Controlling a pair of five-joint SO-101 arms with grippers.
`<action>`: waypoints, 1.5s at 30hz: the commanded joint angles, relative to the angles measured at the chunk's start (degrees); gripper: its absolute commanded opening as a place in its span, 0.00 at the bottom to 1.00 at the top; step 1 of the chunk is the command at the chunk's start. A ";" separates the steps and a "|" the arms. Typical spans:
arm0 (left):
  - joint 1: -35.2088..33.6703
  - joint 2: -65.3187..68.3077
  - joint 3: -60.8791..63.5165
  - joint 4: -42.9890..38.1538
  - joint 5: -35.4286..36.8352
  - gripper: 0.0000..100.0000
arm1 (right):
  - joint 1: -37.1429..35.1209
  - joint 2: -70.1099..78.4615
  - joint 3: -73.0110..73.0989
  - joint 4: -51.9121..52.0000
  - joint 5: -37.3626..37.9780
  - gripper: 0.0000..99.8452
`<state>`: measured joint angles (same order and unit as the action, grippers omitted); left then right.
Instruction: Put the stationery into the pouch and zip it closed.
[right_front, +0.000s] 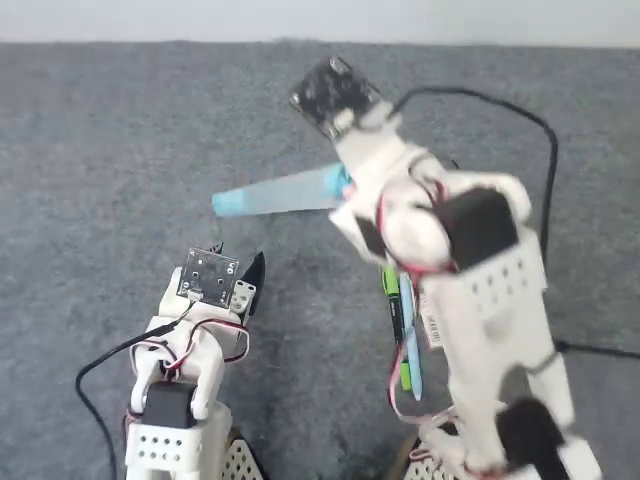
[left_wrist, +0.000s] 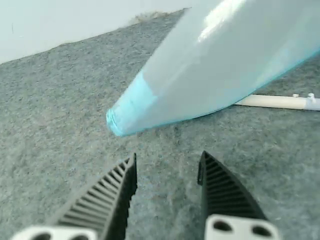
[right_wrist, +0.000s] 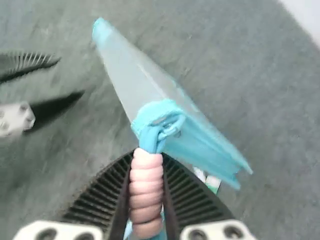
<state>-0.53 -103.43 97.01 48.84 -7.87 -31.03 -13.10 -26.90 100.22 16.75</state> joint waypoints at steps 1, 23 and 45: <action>0.79 -0.53 -0.48 0.44 -0.62 0.19 | 5.05 7.69 -15.03 2.33 -4.40 0.01; -2.02 -0.62 -0.48 -7.47 -0.35 0.19 | -8.48 -18.07 35.96 0.13 14.24 0.01; -9.23 -0.70 -0.48 -8.18 0.44 0.19 | 1.89 -22.11 70.07 -30.64 0.97 0.01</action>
<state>-9.41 -103.43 97.01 40.40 -6.90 -26.11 -39.47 43.52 75.34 24.84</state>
